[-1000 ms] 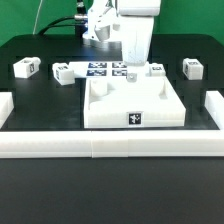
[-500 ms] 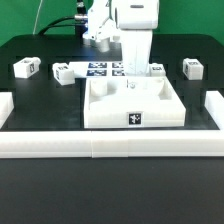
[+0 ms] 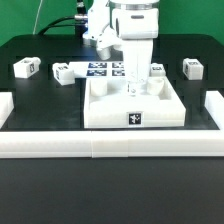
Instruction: Assemble one leg
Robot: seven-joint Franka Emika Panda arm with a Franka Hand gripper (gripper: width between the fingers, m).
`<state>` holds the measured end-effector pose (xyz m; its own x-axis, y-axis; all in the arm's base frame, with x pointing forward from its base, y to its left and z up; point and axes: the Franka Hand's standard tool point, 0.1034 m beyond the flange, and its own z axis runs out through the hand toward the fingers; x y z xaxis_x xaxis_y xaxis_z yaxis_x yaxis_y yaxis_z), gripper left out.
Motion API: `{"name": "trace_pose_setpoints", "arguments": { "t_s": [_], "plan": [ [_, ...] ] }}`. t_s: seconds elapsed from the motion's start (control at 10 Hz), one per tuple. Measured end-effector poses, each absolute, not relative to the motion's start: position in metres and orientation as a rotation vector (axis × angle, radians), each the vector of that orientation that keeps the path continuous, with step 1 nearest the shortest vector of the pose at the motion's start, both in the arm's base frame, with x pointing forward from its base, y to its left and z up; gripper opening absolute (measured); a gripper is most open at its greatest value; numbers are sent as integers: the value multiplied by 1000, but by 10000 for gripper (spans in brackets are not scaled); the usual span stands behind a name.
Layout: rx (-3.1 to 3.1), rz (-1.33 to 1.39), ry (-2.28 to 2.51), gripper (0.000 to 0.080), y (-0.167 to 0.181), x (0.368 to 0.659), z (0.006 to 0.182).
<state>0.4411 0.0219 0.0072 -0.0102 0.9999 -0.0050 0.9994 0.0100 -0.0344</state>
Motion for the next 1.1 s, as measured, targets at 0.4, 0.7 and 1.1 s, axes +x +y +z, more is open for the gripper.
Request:
{"name": "trace_pose_setpoints", "arguments": {
  "t_s": [0.4,0.7,1.1],
  "plan": [
    [-2196,43,-2218,57,22,441,7],
    [-2196,43,-2218,57,22,441,7],
    [-2196,41,-2218,57,23,442,7]
  ]
}}
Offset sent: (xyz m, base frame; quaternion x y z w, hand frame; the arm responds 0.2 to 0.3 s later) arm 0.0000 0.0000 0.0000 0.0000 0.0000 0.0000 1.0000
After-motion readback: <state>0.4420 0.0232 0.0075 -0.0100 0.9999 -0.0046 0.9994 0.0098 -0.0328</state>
